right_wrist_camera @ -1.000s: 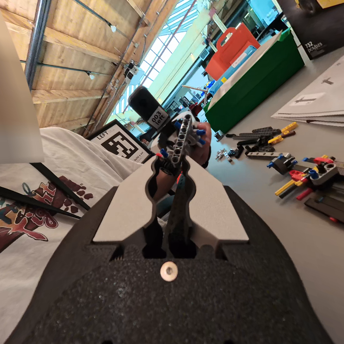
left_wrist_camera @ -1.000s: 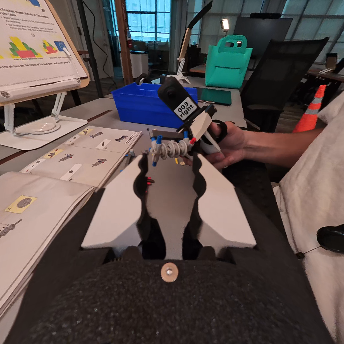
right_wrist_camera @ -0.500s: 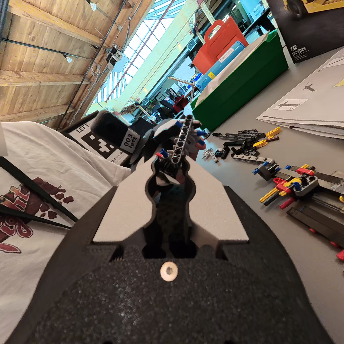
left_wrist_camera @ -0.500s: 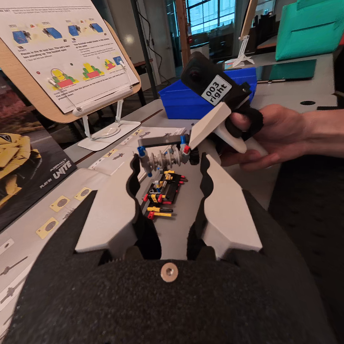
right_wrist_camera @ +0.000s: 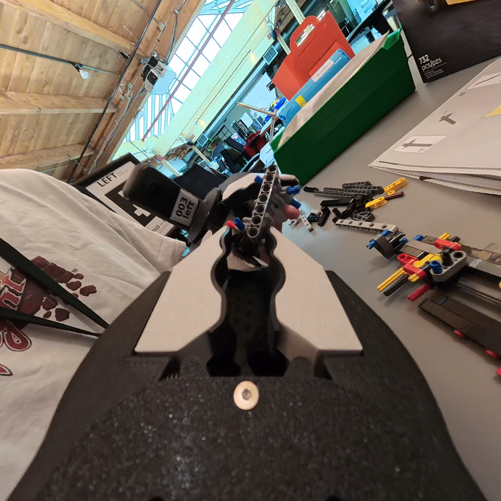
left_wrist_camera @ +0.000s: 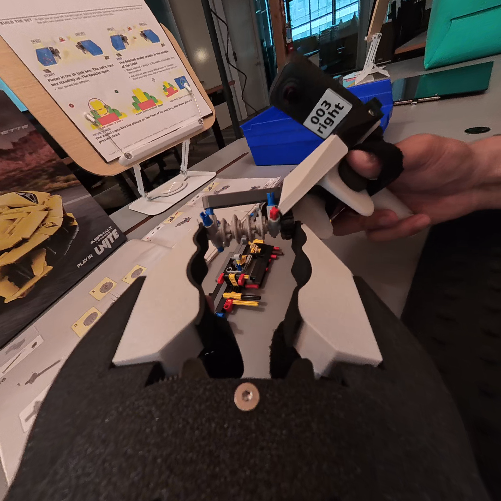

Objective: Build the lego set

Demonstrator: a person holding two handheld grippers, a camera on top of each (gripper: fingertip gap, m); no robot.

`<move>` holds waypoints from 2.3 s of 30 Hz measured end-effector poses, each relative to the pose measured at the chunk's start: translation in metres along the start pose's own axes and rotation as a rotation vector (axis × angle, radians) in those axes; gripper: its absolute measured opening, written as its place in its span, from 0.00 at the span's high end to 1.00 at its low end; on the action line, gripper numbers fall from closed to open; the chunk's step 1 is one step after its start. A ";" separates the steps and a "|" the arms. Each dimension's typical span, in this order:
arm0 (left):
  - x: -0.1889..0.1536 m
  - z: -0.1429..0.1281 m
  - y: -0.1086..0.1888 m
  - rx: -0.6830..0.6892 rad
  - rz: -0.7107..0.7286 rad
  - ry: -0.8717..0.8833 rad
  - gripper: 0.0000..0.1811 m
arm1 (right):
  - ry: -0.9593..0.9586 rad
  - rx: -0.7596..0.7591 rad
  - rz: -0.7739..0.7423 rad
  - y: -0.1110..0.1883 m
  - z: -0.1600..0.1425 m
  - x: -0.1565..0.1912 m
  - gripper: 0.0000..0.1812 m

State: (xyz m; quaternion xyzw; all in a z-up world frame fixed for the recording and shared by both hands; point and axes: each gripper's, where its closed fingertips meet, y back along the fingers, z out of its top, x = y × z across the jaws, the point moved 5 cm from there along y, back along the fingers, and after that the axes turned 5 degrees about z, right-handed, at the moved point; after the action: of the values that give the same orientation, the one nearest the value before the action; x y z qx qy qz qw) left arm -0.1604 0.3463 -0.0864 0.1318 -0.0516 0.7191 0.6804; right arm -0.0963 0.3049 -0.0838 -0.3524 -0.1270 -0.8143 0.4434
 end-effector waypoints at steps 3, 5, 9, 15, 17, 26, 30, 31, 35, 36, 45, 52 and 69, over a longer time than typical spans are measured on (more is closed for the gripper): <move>0.002 -0.002 0.002 0.007 -0.004 -0.046 0.66 | 0.048 0.025 -0.045 0.008 0.004 0.000 0.84; 0.004 -0.005 0.004 0.012 0.010 -0.101 0.67 | 0.101 0.038 -0.105 0.020 0.012 -0.001 0.84; 0.002 -0.015 0.004 0.042 0.028 -0.210 0.67 | 0.222 0.171 -0.204 0.022 0.013 -0.001 0.85; 0.001 -0.015 0.004 0.045 0.042 -0.236 0.66 | 0.240 0.271 -0.204 0.015 0.007 -0.010 0.96; 0.001 -0.017 0.003 0.053 0.054 -0.250 0.66 | 0.241 0.279 -0.219 0.013 0.005 -0.012 0.97; 0.003 -0.037 -0.010 0.230 0.132 -0.339 0.67 | -0.098 0.266 -0.314 0.013 0.002 -0.018 0.97; 0.001 -0.035 -0.010 0.204 0.117 -0.312 0.67 | -0.018 0.275 -0.332 0.014 -0.001 -0.020 0.97; 0.001 -0.033 -0.009 0.192 0.117 -0.306 0.67 | -0.007 0.268 -0.320 0.014 -0.001 -0.019 0.97; 0.000 -0.031 -0.008 0.170 0.091 -0.275 0.67 | 0.055 0.277 -0.309 0.016 -0.002 -0.019 0.97; -0.002 -0.030 -0.008 0.162 0.083 -0.286 0.67 | 0.073 0.290 -0.317 0.017 -0.003 -0.020 0.97; -0.001 -0.016 -0.002 0.026 0.081 -0.286 0.67 | -0.029 0.215 -0.139 0.025 0.009 -0.018 0.97; -0.004 -0.006 0.003 -0.067 0.067 -0.290 0.67 | -0.249 0.166 0.159 0.023 0.004 -0.022 0.96; -0.006 0.004 0.007 -0.165 0.051 -0.286 0.67 | -0.357 0.080 0.339 0.022 0.004 -0.033 0.95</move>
State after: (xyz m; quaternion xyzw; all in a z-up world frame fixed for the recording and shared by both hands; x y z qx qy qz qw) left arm -0.1665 0.3393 -0.0828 0.1751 -0.2098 0.7033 0.6563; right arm -0.0645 0.3151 -0.1057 -0.4891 -0.1745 -0.6474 0.5578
